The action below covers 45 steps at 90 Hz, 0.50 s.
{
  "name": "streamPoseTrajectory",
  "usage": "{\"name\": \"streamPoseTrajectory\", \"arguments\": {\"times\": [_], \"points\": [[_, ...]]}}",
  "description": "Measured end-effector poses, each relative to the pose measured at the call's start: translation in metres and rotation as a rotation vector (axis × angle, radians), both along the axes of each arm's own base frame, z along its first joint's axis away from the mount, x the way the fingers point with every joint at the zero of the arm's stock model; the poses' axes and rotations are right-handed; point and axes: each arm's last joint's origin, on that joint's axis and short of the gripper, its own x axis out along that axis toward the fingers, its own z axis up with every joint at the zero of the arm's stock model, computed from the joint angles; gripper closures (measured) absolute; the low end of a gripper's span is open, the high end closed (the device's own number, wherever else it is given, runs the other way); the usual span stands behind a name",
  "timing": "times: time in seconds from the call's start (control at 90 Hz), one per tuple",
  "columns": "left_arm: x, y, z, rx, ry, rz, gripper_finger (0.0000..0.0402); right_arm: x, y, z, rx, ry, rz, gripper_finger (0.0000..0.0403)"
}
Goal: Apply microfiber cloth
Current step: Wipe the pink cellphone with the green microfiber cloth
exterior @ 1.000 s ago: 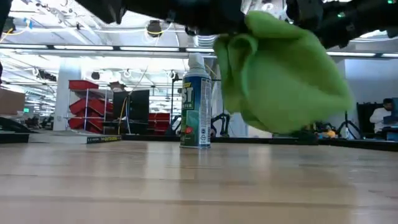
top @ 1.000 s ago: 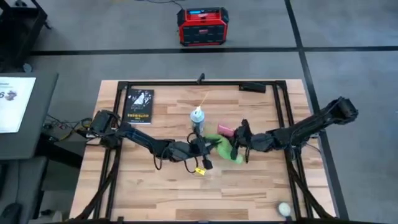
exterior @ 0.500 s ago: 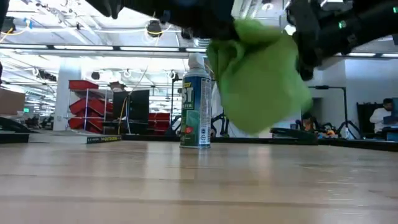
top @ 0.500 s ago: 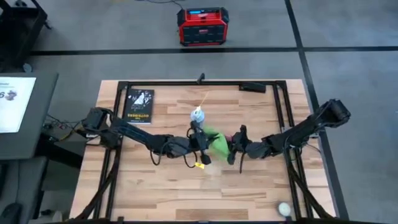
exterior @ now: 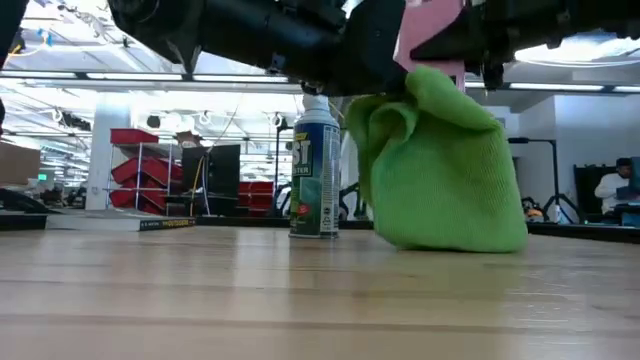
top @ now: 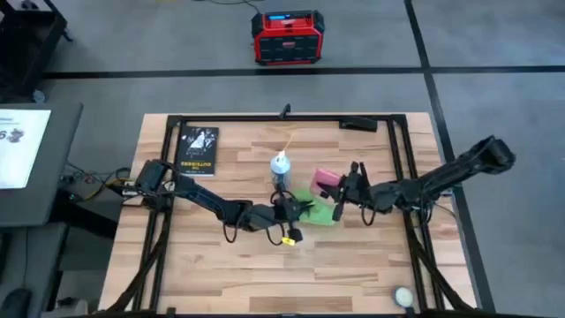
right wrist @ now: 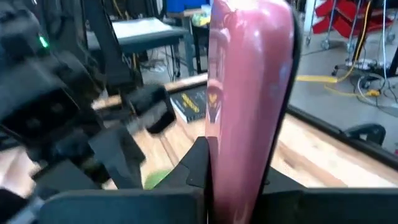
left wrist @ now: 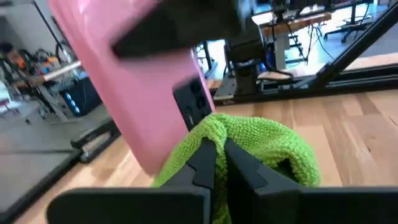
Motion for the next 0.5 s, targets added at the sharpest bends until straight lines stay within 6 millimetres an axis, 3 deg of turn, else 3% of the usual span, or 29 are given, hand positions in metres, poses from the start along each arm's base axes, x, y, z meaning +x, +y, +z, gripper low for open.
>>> {"name": "streamPoseTrajectory", "arguments": {"times": [0.333, 0.5], "points": [[-0.003, 0.006, 0.056, 0.115, -0.064, 0.014, 0.0401, 0.013, 0.027, -0.053, 0.077, 0.18, 0.065, 0.0391], [-0.009, 0.007, 0.064, 0.11, -0.039, 0.012, 0.0401, 0.016, 0.033, -0.066, 0.101, 0.197, 0.06, 0.0391]]}}
